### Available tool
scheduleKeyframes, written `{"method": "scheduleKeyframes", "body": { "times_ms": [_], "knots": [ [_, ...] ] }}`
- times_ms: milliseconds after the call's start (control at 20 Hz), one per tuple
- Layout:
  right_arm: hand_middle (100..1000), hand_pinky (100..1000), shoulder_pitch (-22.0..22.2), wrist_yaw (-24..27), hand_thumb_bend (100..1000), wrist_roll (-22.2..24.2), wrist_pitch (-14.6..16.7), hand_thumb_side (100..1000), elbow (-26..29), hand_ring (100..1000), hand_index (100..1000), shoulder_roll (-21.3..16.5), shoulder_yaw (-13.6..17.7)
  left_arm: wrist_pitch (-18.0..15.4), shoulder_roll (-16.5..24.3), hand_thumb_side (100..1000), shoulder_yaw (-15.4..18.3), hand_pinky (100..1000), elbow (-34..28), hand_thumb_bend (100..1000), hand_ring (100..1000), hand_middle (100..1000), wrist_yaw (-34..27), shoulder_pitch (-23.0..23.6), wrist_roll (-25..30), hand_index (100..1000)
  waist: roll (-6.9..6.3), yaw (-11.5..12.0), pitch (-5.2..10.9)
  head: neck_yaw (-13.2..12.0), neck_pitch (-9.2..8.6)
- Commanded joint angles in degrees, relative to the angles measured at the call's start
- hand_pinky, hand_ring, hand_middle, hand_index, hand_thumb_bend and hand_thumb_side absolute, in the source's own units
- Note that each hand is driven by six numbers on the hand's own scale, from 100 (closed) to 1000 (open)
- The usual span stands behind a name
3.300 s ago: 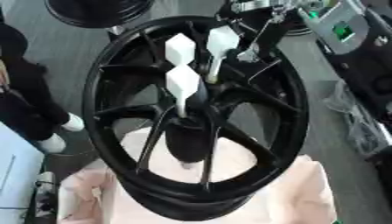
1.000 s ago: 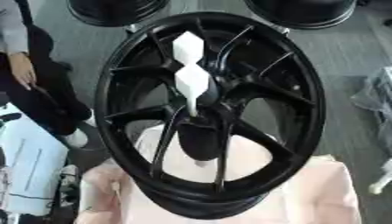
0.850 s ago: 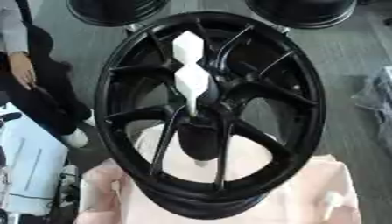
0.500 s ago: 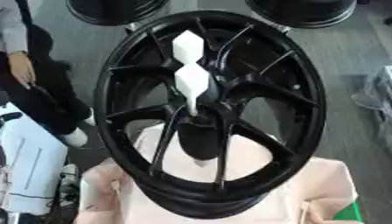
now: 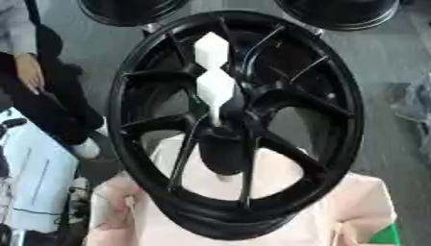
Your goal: Pull the pin out of the wheel hub.
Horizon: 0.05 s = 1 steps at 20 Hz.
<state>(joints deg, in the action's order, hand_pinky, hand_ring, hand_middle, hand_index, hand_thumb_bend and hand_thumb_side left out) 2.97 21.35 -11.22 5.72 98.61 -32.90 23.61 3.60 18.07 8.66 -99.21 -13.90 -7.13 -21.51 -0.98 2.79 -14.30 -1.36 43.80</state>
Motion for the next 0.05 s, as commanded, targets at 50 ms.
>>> {"method": "scheduleKeyframes", "body": {
  "times_ms": [50],
  "knots": [
    [677, 763, -1.9, 4.52, 100, -1.58, 3.45, 663, -1.76, 703, 813, 0.13, -0.96, -0.26, 0.82, 801, -0.25, 542, -1.92, 187, 747, 616, 0.71, -0.79, 0.71, 678, -0.16, 0.2, 0.41, 0.44, 0.32]
  ]
}}
